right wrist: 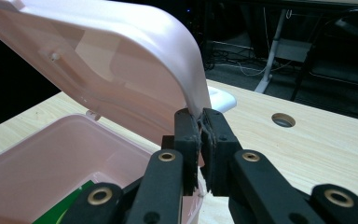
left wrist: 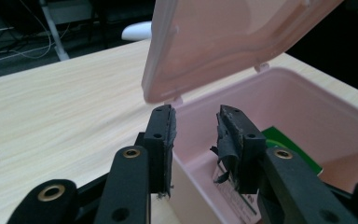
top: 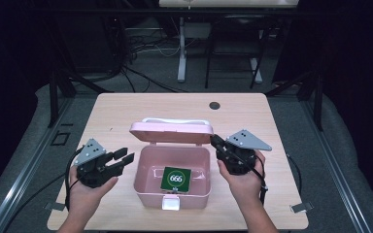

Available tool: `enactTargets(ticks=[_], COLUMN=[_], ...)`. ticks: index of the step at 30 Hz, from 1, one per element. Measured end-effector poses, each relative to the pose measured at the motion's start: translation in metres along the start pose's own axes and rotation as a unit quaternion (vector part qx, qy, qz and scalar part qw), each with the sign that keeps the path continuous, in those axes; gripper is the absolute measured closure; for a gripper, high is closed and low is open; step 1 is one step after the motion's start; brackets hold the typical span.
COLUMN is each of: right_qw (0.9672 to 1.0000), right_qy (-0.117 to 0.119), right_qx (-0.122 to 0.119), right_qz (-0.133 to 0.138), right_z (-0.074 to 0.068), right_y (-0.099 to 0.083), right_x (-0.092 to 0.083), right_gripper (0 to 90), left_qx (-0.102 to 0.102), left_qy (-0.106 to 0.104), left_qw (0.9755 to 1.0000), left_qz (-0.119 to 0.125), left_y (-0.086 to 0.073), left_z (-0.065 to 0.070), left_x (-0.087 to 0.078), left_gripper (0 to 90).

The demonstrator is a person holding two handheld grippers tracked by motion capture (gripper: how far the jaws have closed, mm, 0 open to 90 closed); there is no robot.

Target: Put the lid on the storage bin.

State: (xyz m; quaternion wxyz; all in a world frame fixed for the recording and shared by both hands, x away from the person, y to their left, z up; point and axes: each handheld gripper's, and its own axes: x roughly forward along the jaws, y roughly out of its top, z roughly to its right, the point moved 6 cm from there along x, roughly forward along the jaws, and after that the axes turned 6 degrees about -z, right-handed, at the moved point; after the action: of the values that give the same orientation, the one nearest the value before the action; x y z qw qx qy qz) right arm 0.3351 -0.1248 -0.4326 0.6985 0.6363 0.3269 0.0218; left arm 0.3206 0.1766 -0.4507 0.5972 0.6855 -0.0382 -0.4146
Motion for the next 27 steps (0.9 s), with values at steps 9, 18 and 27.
enactTargets(ticks=[9, 18, 27], right_qw=[1.0000, 1.0000, 1.0000], right_qy=[-0.002, 0.000, 0.008], right_qx=[0.001, 0.001, 0.002], right_qz=[0.002, 0.002, 0.004], right_z=[-0.001, -0.001, 0.001], right_y=[0.000, -0.001, 0.000], right_x=[0.000, 0.000, -0.003], right_gripper=[84.9, 84.7, 81.8], left_qx=[0.013, 0.026, 0.028], left_qy=[0.024, 0.011, 0.020], left_qw=[0.9995, 0.9995, 0.9992], left_qz=[0.013, 0.017, 0.021], left_y=[0.029, 0.045, 0.053], left_z=[-0.007, -0.005, -0.002], left_x=[-0.005, -0.002, 0.001], left_gripper=[66.4, 71.9, 75.3])
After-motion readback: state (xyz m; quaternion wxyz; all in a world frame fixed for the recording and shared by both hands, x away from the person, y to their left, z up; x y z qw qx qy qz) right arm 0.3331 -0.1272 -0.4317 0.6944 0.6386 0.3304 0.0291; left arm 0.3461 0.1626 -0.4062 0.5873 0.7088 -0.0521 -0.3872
